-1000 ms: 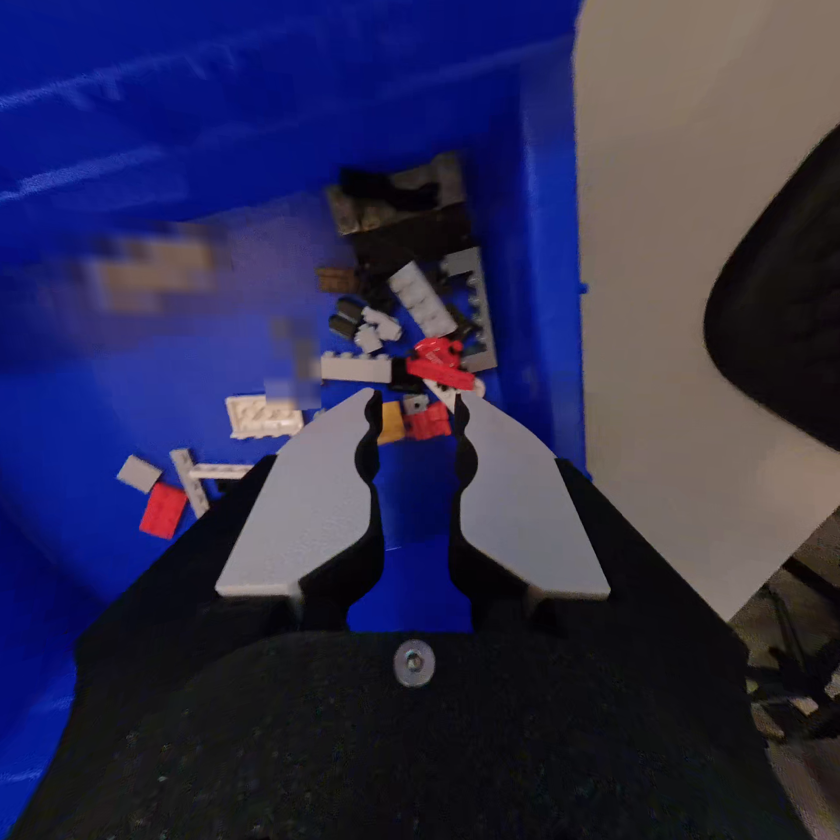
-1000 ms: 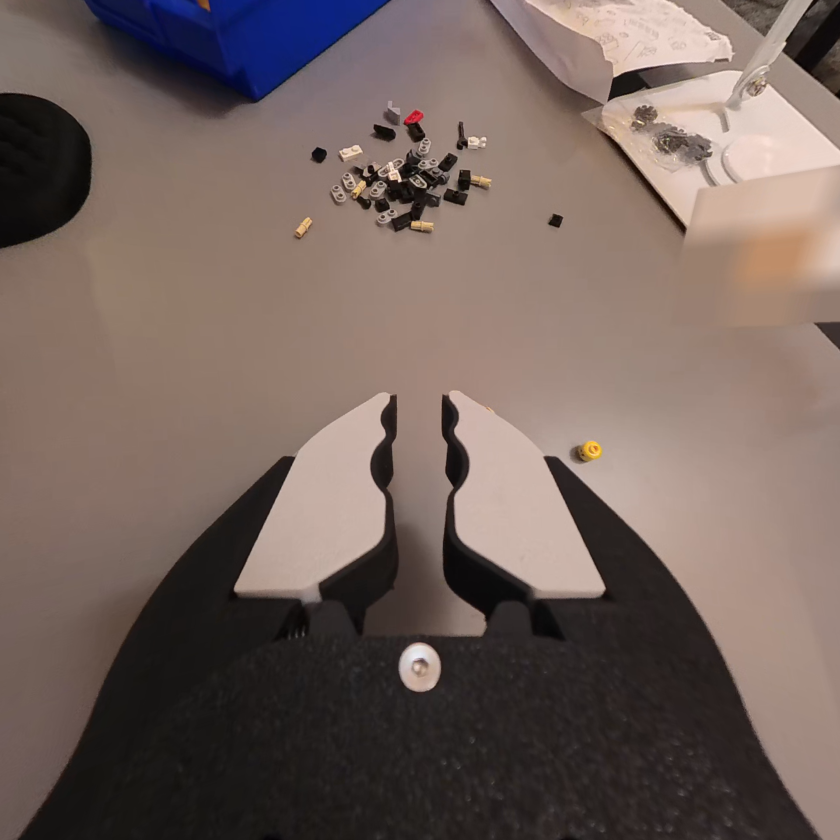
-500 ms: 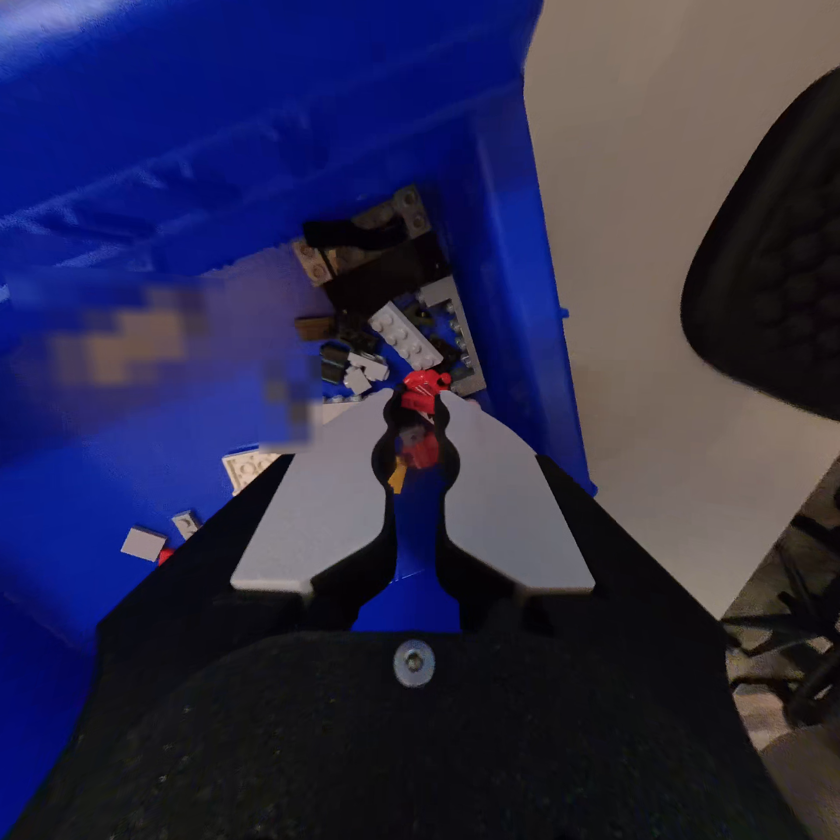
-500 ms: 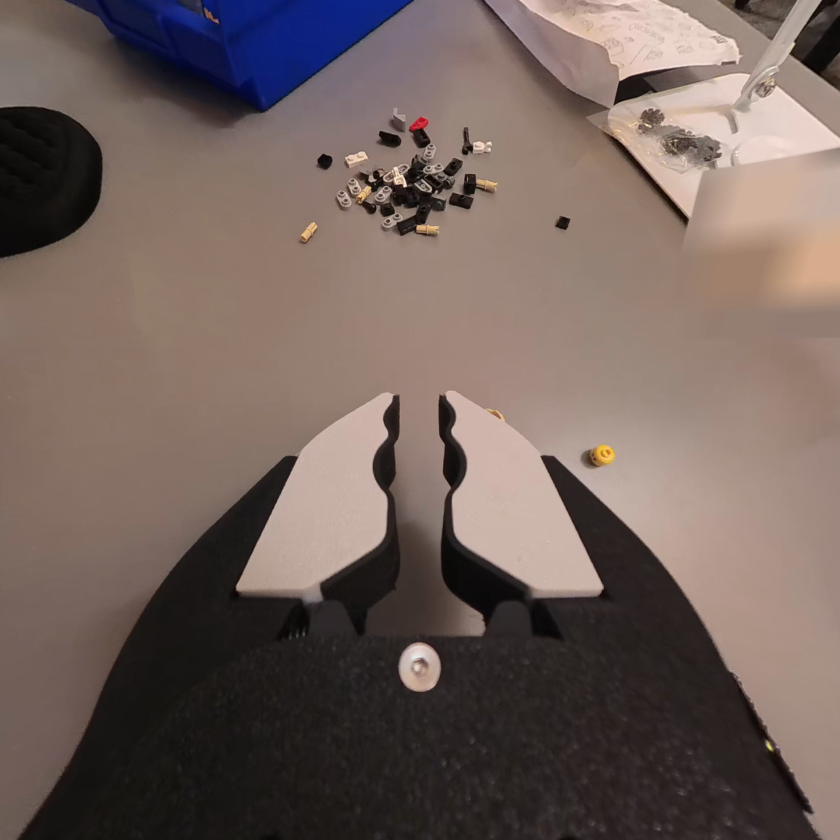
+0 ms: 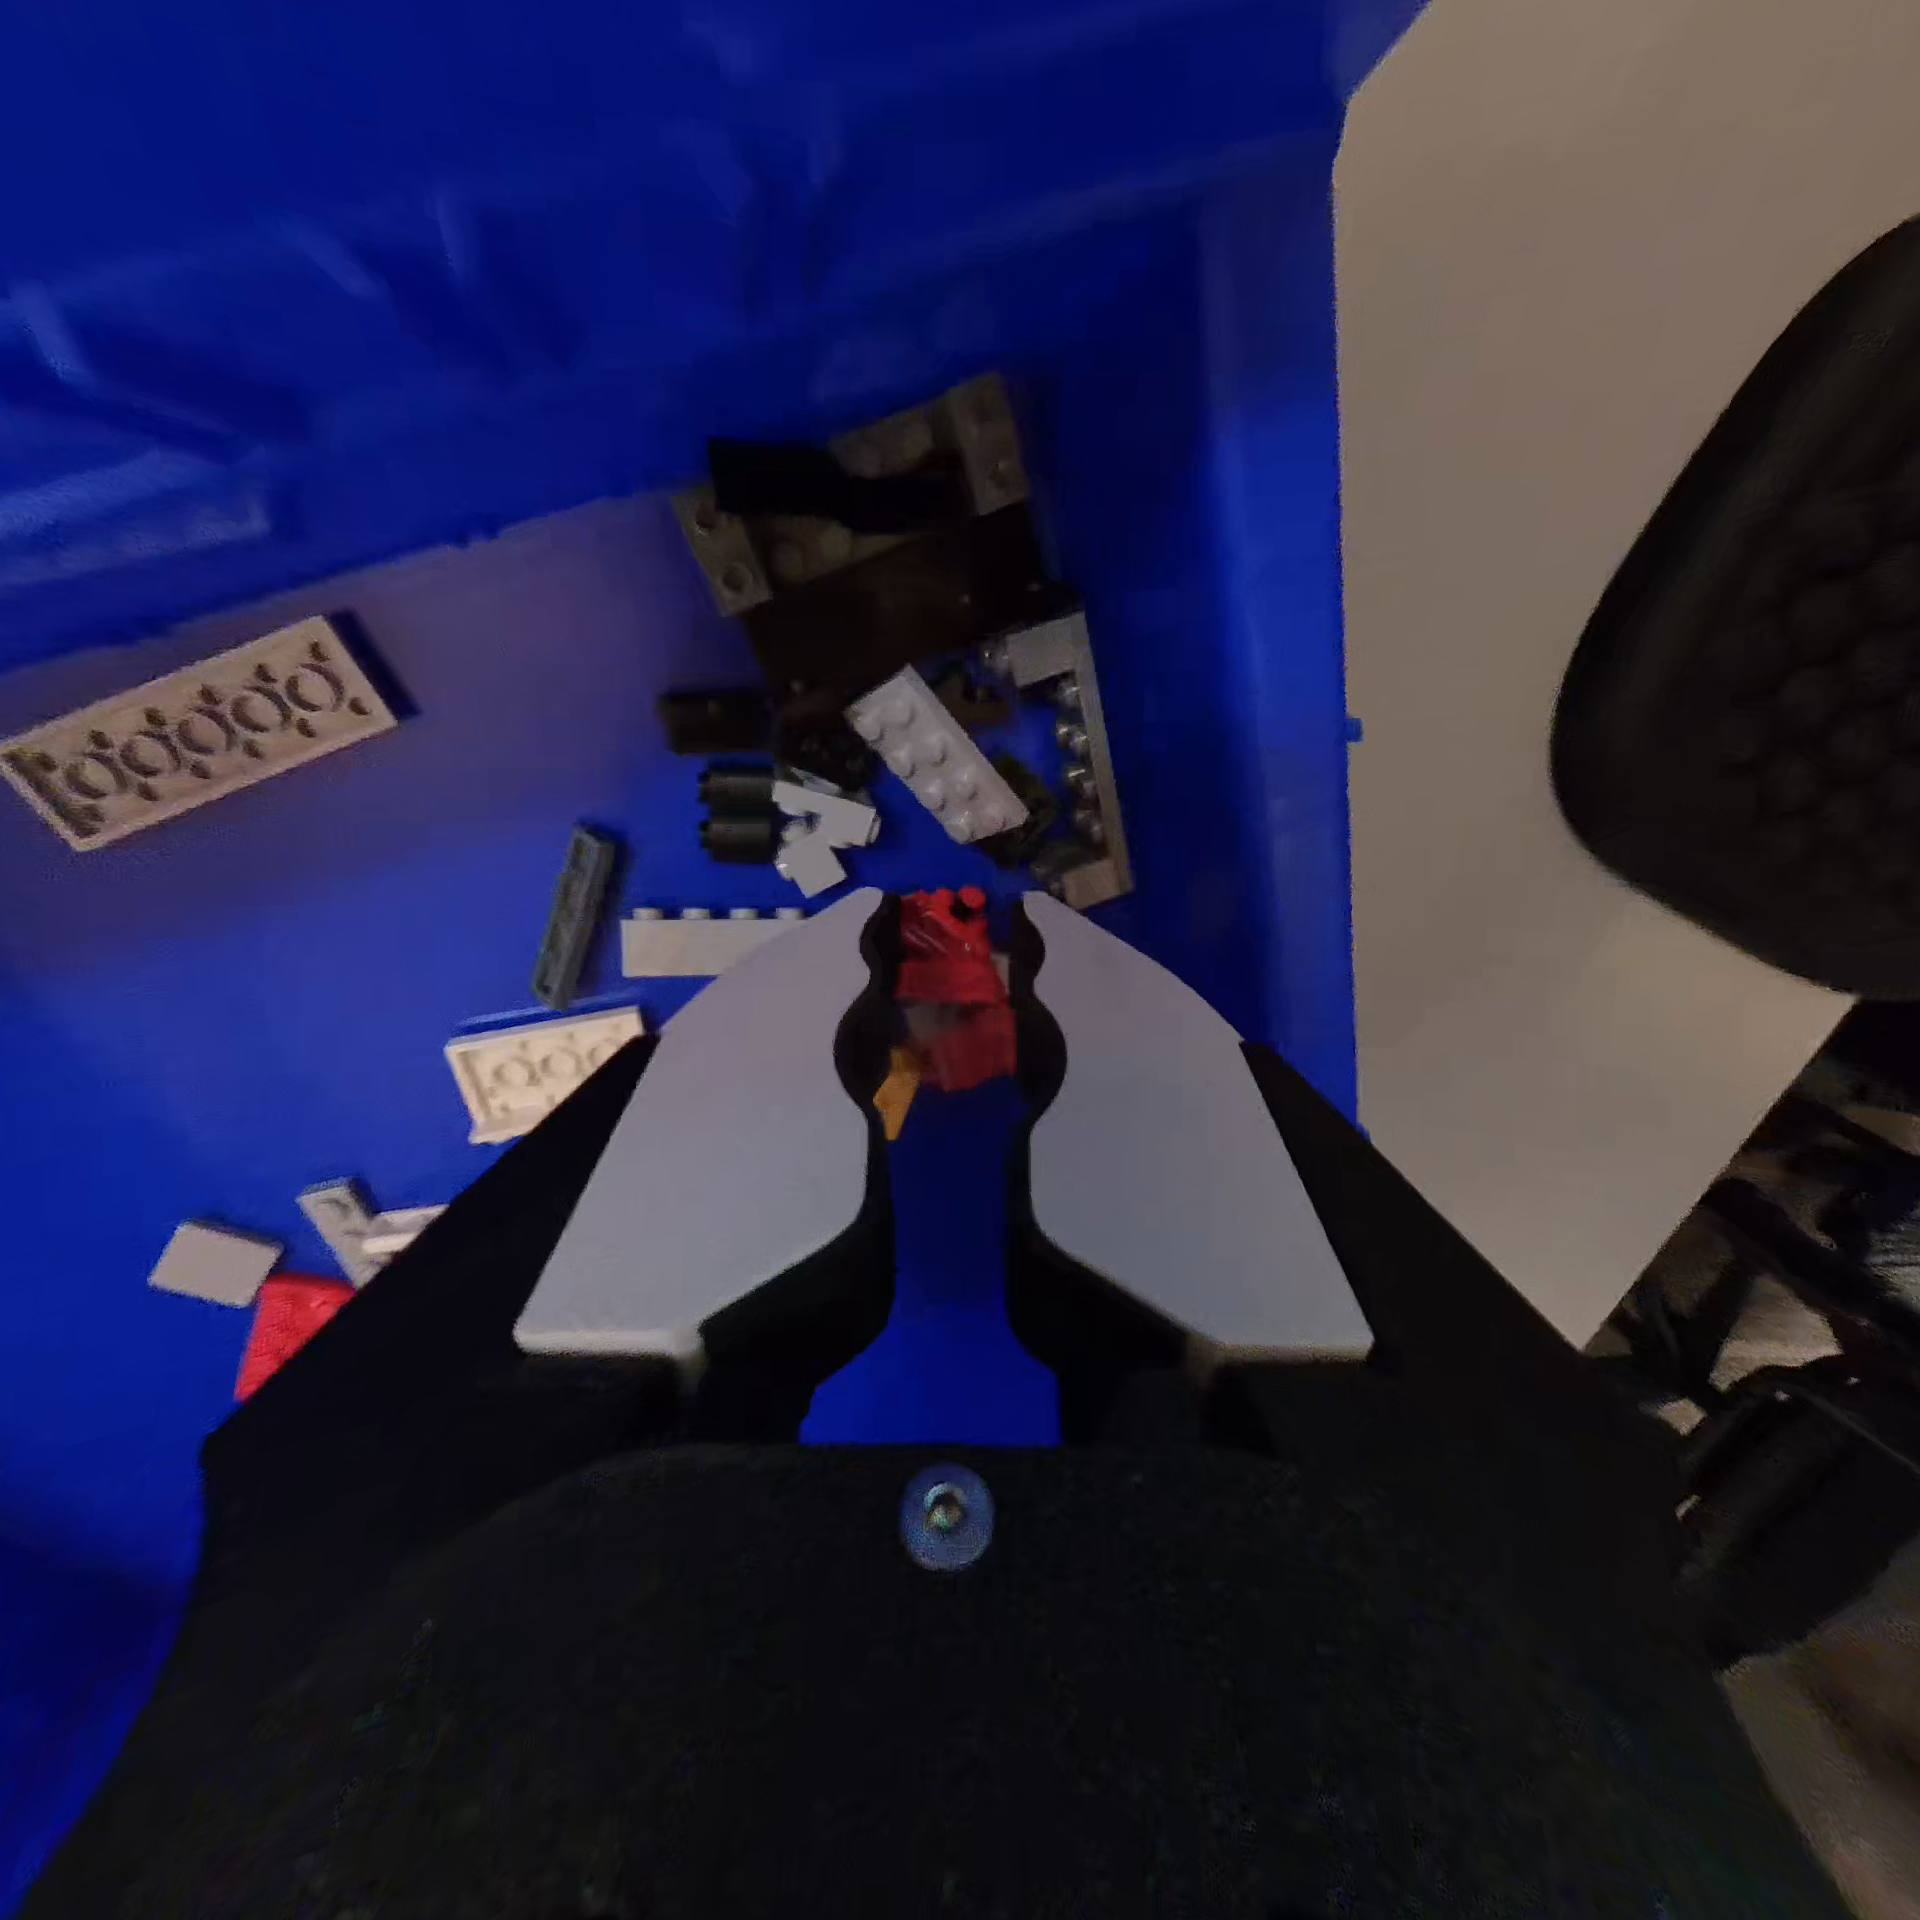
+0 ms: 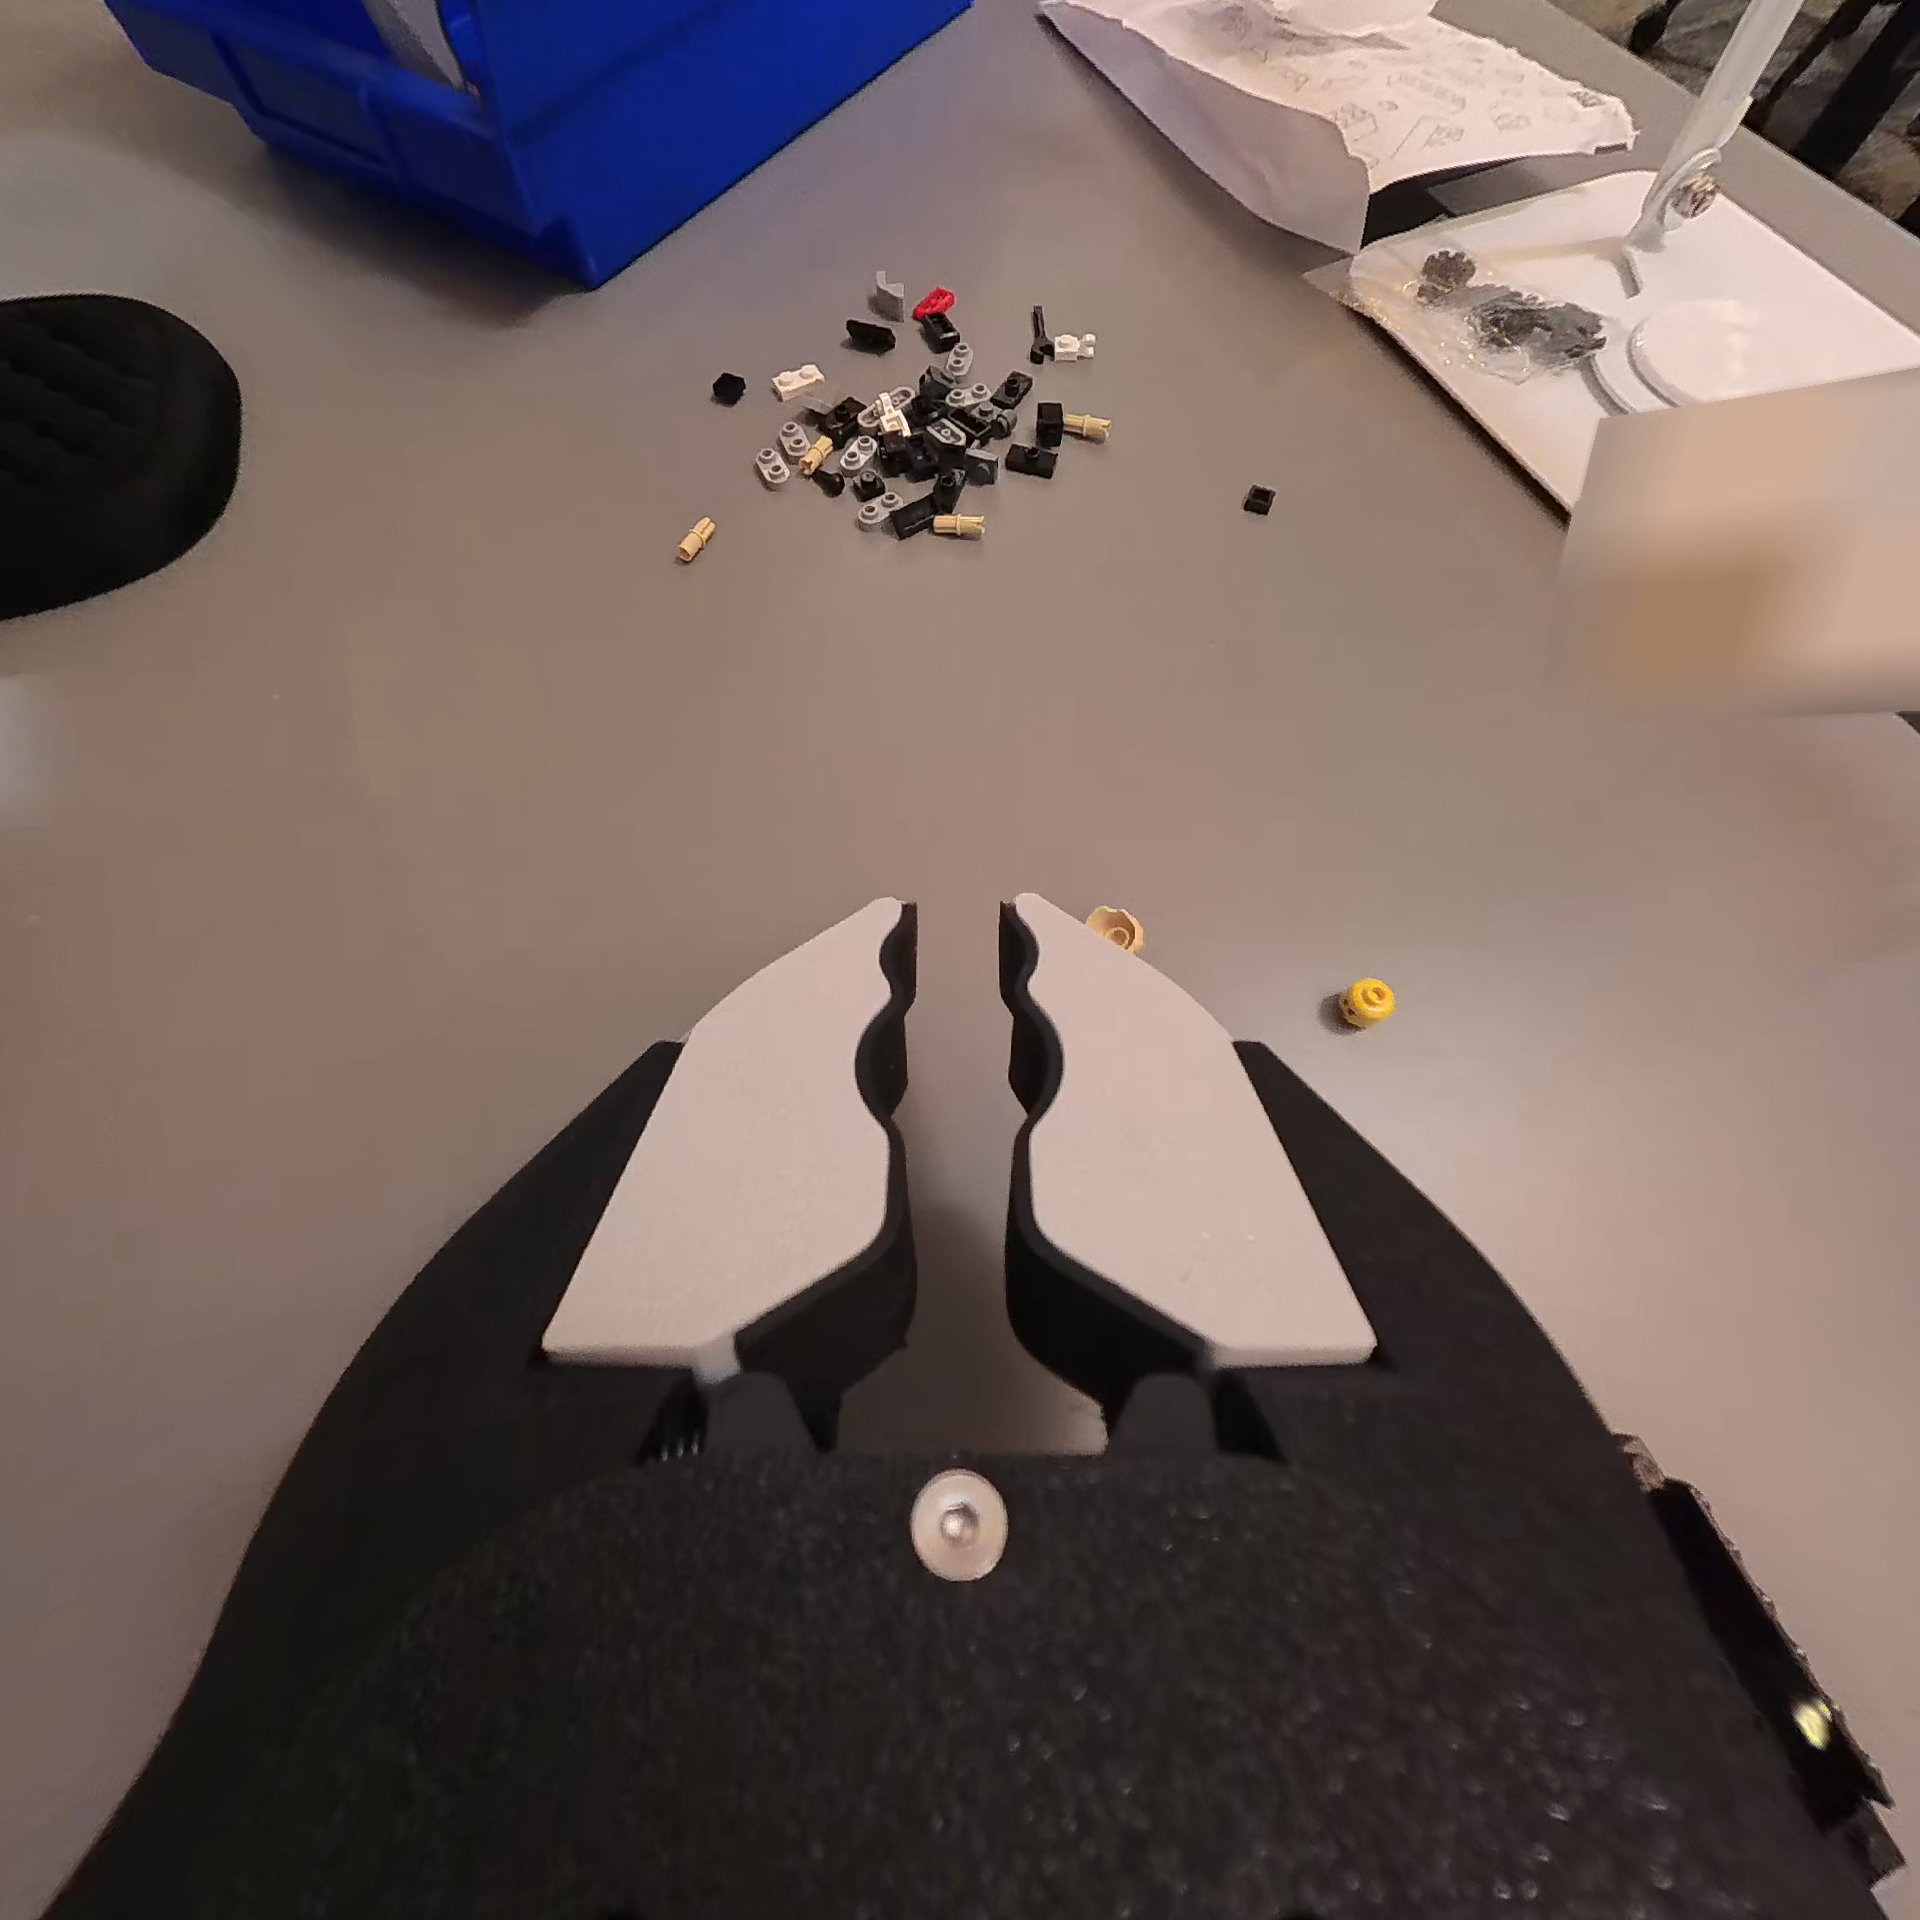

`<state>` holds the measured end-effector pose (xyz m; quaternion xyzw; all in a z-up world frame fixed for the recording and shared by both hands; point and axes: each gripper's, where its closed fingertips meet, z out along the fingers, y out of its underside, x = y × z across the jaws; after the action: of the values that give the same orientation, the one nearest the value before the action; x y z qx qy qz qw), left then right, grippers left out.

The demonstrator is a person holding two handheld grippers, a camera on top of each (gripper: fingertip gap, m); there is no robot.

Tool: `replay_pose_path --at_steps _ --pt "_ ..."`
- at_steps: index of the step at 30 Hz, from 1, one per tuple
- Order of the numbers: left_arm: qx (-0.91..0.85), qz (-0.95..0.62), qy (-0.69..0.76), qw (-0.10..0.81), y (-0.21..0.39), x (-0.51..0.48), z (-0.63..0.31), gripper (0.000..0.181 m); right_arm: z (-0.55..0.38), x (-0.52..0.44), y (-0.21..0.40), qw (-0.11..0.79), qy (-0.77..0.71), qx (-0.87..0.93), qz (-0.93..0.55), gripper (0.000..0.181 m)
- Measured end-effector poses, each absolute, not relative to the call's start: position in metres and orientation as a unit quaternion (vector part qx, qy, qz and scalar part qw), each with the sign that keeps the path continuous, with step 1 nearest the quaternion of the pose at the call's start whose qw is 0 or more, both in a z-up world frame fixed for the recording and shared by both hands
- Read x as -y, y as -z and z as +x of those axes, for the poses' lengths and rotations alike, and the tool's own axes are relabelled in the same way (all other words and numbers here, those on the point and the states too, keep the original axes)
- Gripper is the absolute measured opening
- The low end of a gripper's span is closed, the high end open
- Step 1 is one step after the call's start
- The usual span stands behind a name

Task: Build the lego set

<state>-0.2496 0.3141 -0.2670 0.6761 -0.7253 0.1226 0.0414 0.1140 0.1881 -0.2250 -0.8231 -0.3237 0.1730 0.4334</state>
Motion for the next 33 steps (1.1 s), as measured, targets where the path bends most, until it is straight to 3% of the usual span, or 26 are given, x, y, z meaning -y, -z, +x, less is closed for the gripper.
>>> replay_pose_path --at_steps 9,11,16,19,21,24,33 --pt "0.725 0.682 -0.095 0.013 0.271 -0.321 -0.251 0.017 0.115 -0.186 0.223 0.440 -0.173 0.320 -0.821 0.014" --pt "0.724 0.683 -0.089 -0.024 0.263 -0.328 -0.249 0.000 0.114 -0.186 0.221 0.443 -0.174 0.320 -0.819 0.013" --pt "0.697 0.702 -0.100 -0.103 0.240 -0.336 -0.249 0.000 0.108 -0.184 0.211 0.456 -0.179 0.326 -0.809 0.013" --pt "0.701 0.702 -0.093 -0.085 0.249 -0.327 -0.257 0.000 0.101 -0.184 0.210 0.455 -0.184 0.336 -0.804 0.014" --pt "0.706 0.701 -0.073 -0.061 0.257 -0.325 -0.263 0.016 0.096 -0.184 0.210 0.454 -0.186 0.343 -0.801 0.014" --pt "0.705 0.701 -0.098 -0.041 0.258 -0.319 -0.257 0.023 0.092 -0.183 0.209 0.456 -0.184 0.349 -0.798 0.014" --pt "0.717 0.693 -0.071 0.002 0.275 -0.320 -0.254 0.026 0.103 -0.178 0.213 0.456 -0.185 0.327 -0.807 0.014"
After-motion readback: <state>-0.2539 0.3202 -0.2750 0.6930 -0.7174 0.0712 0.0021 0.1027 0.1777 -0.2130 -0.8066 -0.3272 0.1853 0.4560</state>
